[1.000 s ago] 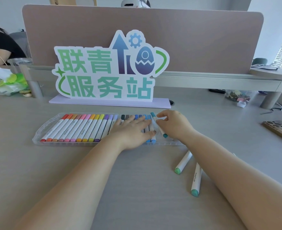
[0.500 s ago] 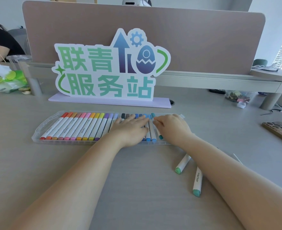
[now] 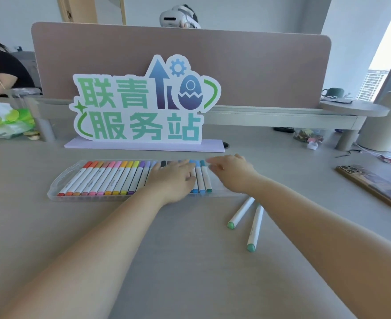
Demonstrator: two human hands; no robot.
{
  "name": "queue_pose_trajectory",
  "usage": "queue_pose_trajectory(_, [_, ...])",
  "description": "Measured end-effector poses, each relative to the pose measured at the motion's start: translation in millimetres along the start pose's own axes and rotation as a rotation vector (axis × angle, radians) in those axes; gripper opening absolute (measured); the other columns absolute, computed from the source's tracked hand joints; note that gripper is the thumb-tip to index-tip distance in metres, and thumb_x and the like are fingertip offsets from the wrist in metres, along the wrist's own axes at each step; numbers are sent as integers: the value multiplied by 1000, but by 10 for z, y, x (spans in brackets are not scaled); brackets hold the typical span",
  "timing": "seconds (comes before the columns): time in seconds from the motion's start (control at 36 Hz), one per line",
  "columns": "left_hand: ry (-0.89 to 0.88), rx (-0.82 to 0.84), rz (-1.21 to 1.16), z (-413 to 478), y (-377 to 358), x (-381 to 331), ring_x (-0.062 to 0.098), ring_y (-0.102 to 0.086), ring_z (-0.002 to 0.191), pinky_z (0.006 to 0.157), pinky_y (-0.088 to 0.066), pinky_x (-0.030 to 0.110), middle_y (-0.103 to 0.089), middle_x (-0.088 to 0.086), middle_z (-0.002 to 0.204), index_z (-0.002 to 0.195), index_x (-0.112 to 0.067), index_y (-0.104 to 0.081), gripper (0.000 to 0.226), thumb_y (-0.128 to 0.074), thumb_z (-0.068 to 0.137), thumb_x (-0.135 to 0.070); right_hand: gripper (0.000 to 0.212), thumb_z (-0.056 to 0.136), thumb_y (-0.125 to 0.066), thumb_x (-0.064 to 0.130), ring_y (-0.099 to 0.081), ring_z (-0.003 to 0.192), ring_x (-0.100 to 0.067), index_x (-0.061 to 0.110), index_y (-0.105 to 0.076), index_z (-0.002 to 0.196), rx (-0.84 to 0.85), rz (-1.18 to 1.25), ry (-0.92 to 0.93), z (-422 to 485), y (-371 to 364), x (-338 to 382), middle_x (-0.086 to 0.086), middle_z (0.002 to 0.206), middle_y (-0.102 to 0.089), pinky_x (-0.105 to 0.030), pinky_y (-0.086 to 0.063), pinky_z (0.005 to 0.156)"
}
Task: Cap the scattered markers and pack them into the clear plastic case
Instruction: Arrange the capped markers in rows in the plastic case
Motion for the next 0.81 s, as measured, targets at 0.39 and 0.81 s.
queue_pose_trajectory(0.39, [-104,-74,-317,-635,-4,-988,7,-54,87,67,-40,22,-57,-14,98,81,-34,-59,27,-65,75,-59,18,89,-58,11,-57,89,-15,19,-73,93,-181,389,-205,-1246,408,-1059,6,92,-67,-22,-40,78])
queue_pose_trajectory(0.81, [32,-15,-227,-712,-41,-798,13,-58,84,71,-47,30,-61,-11,92,84,-27,-55,19,-59,86,-46,33,86,-53,56,-53,90,-21,25,-61,82,-168,46,-153,-1208,188,-663,5,85,-61,-30,-40,75])
Point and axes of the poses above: each hand's wrist, its own z-axis towards the middle knuckle, its own y-axis out of the back of the hand, x = y × z, the point moved 4 cm from there along z, towards the middle knuckle
